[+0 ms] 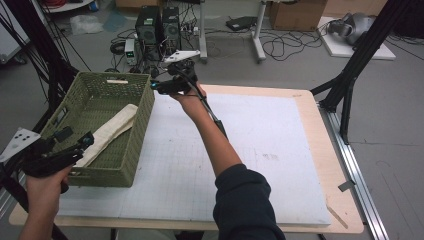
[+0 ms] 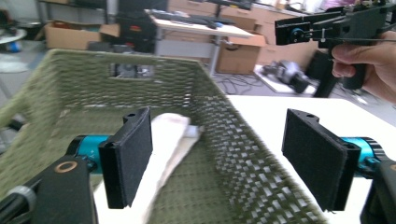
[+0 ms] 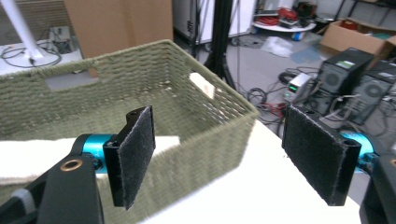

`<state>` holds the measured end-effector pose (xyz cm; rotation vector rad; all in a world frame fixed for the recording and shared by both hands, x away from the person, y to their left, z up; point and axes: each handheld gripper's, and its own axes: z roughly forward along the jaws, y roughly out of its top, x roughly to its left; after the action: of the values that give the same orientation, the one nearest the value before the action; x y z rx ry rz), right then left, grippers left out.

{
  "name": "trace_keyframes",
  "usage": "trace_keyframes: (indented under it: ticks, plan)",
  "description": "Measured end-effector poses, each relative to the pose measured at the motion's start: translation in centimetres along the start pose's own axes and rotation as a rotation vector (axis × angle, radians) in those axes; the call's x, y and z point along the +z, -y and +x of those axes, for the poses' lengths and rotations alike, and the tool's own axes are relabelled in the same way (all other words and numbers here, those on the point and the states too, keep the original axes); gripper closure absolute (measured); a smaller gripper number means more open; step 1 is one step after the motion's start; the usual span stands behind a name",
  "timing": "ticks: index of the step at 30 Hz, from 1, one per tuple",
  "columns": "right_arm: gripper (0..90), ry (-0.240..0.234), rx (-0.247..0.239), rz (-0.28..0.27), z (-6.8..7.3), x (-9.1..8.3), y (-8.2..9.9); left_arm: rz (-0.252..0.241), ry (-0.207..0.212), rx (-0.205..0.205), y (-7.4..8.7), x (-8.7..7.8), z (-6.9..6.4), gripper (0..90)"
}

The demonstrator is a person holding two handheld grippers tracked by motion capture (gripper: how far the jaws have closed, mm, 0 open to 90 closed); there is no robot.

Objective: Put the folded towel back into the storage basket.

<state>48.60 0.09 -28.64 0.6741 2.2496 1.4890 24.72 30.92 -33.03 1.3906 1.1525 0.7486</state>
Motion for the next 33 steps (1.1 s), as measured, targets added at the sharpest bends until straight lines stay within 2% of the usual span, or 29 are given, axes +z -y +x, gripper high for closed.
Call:
trace_keyframes:
  ticks: [5, 10, 16, 24, 33]
  plan:
    - [24.6, 0.028, 0.005, -0.003, -1.4, -3.4, 1.3, 0.011, 0.085, 0.014, -0.6, 1.4, -1.7, 25.0]
    - [22.2, 0.053, 0.004, -0.005, -2.2, -6.7, 2.8, 0.023, 0.162, 0.027, -0.9, 3.0, -3.5, 25.2]
    - [20.5, 0.083, 0.034, -0.036, -3.1, -10.7, 4.8, 0.035, 0.227, 0.026, -1.2, 4.7, -5.2, 25.4]
    - [19.3, 0.151, 0.056, -0.04, -4.0, -16.2, 7.9, 0.044, 0.318, 0.042, -1.5, 7.0, -8.0, 25.8]
    - [17.7, 0.217, 0.104, -0.042, -4.6, -20.7, 11.2, 0.068, 0.431, 0.075, -1.0, 9.8, -10.9, 25.7]
